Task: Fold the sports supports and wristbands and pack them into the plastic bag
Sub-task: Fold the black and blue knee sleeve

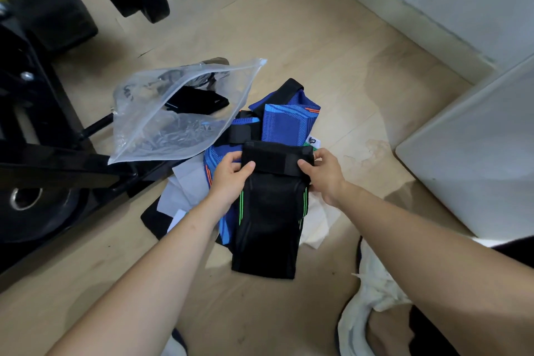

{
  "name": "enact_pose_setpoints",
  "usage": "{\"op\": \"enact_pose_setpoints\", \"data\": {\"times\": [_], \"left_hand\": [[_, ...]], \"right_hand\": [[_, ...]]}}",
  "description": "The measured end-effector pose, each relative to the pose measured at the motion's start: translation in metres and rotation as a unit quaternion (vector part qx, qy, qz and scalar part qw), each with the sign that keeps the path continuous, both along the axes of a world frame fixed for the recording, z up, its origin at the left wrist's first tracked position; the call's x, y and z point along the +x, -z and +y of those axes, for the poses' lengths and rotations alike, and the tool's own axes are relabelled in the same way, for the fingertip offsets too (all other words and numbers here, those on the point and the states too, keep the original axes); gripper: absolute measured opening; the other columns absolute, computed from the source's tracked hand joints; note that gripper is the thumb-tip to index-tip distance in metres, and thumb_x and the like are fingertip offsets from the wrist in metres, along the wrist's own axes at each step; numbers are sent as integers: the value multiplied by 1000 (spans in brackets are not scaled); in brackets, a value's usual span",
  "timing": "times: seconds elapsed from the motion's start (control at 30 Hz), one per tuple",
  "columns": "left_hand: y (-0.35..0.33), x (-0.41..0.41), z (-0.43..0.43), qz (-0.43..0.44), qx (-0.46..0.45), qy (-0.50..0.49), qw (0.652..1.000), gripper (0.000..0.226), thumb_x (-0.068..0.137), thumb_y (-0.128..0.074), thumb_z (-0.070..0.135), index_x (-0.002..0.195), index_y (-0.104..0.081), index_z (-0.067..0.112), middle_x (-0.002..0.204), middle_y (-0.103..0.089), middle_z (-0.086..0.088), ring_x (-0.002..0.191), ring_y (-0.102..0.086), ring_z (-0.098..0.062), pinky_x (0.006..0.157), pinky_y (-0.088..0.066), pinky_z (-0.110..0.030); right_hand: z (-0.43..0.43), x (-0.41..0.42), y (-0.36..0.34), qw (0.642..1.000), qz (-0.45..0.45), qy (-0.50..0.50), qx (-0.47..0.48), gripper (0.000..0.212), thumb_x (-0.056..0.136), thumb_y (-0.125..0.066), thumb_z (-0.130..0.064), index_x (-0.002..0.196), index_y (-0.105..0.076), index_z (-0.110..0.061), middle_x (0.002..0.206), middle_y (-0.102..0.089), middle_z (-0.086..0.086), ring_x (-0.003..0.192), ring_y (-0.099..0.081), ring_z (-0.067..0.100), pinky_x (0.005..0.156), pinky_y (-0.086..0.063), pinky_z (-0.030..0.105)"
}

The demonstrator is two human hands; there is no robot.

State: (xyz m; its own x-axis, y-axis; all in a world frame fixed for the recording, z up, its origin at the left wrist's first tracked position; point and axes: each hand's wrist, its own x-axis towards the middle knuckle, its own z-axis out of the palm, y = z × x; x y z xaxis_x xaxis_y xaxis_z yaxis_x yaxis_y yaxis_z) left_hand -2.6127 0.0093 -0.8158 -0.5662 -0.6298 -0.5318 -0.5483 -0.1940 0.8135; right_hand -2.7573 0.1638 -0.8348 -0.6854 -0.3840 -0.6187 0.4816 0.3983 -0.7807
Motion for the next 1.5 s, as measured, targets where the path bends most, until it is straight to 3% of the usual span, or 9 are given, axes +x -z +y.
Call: {"op": "enact_pose_setpoints", "data": {"times": [0.17,0.3,0.47,0.8,0.93,1.1,1.27,1.4,1.5], "left_hand": [[10,33,17,-110,32,22,993,43,73,-79,51,101,-67,20,101,-75,-4,96,-71,-19,90,-58,-42],[16,65,34,-74,61,124,988,13,86,-78,14,96,-72,21,98,-77,3,97,-71,-15,97,-55,-37],[14,71,46,19,36,-38,998,19,95,-65,4,100,-71,22,105,-77,-4,100,-71,-18,91,-56,-33],[11,58,50,-7,151,-112,982,17,99,-63,19,99,-71,4,102,-76,-13,104,-70,-30,95,-55,-40],[-6,65,41,-3,123,18,992,10,96,-68,18,98,-67,28,80,-74,25,84,-70,7,71,-49,-6],[-3,83,34,-9,137,131,982,83,89,-71,-1,146,-36,49,116,-75,2,104,-72,-13,83,-60,-36],[10,79,47,3,73,49,996,59,95,-56,-10,140,-48,27,110,-74,-4,101,-72,-16,80,-60,-28],[28,83,46,-41,36,60,997,50,91,-68,8,134,-55,28,120,-70,-9,120,-63,-28,98,-55,-47],[28,83,48,-109,-95,112,983,44,88,-75,20,129,-60,22,102,-70,-4,95,-68,-24,92,-54,-39]], "right_hand": [[-3,-5,28,999,1,-2,51,21,92,-63,-16,84,-46,-23,106,-63,22,82,-62,30,62,-59,49],[-4,3,28,998,2,-2,64,16,96,-58,-20,92,-43,-18,111,-60,18,88,-62,33,68,-57,49],[4,6,-1,991,-126,21,-39,46,94,-64,-25,126,-47,3,125,-61,26,98,-65,33,87,-53,63],[48,45,-19,980,-126,-153,-3,20,88,-73,-15,108,-70,-13,111,-74,7,92,-70,16,94,-54,32],[51,51,-20,986,-91,-133,51,17,88,-74,-28,93,-72,-12,89,-73,7,69,-63,19,62,-53,25],[49,55,-19,982,-108,-120,102,40,81,-77,-47,87,-58,-12,80,-57,7,55,-49,18,53,-47,26],[64,65,-16,966,-140,-207,63,18,82,-80,-33,91,-70,-20,86,-74,-12,78,-63,12,84,-49,28],[72,72,-6,970,-125,-184,97,15,86,-76,-23,96,-70,-13,85,-70,1,62,-58,14,58,-49,23],[72,75,3,972,-87,-175,128,15,87,-76,-19,93,-68,-8,77,-63,7,64,-53,21,49,-44,23]]}}
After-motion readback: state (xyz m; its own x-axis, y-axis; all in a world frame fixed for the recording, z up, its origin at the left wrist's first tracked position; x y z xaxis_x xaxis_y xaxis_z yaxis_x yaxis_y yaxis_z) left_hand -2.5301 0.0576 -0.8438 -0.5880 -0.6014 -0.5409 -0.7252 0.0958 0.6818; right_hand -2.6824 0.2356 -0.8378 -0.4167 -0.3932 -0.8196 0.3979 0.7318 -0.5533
